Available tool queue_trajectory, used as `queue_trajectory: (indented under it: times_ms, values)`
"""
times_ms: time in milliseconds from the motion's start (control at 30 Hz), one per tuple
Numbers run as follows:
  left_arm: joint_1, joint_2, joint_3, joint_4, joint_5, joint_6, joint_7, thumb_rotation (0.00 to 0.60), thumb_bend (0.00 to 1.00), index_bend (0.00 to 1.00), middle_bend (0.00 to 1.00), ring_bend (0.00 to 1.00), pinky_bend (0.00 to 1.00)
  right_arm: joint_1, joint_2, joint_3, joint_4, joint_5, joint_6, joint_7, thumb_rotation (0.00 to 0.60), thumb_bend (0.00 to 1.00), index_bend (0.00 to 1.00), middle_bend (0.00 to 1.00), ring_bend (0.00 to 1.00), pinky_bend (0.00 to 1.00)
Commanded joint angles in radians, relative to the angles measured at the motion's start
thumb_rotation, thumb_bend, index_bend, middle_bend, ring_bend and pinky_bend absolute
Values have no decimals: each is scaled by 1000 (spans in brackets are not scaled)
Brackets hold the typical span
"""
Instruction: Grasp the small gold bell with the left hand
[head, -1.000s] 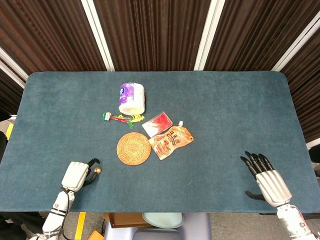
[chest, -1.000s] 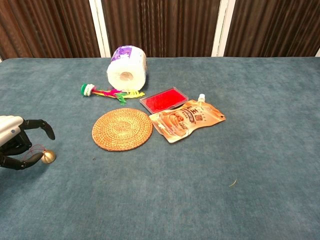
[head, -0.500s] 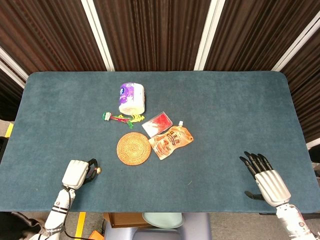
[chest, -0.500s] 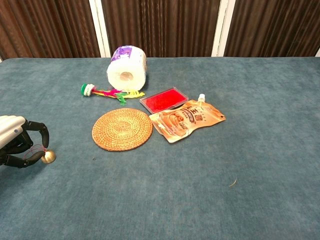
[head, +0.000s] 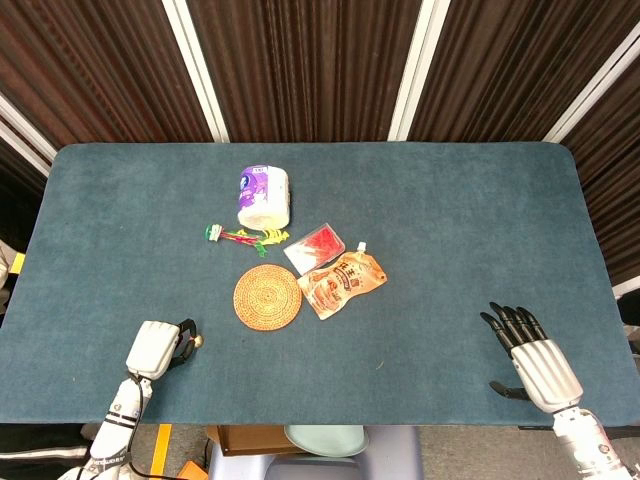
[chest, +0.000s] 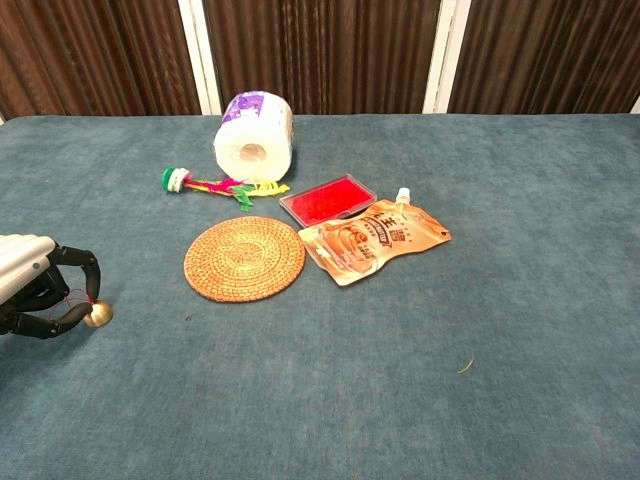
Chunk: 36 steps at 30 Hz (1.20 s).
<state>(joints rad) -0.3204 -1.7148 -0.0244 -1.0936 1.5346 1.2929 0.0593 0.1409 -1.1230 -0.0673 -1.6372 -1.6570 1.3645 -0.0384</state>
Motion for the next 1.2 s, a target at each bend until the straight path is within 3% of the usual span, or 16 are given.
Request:
queue_trajectory:
  times_ms: [33, 867, 1200]
  values:
    - [-1, 3, 3, -3, -5, -7, 5, 600, 406, 561, 1000, 1000, 1000, 0, 0, -1, 0, -1, 0, 0, 600, 177, 0, 0, 0, 0]
    - [-3, 5, 6, -8, -12, 2, -7, 600, 418, 686, 1000, 1000, 1000, 3, -4, -1, 0, 0, -2, -3, 600, 177, 0, 0, 0, 0]
    - [3, -3, -4, -4, -17, 24, -34, 600, 580, 802, 1000, 1000, 1000, 2, -4, -1, 0, -1, -1, -4, 600, 177, 0, 0, 0, 0]
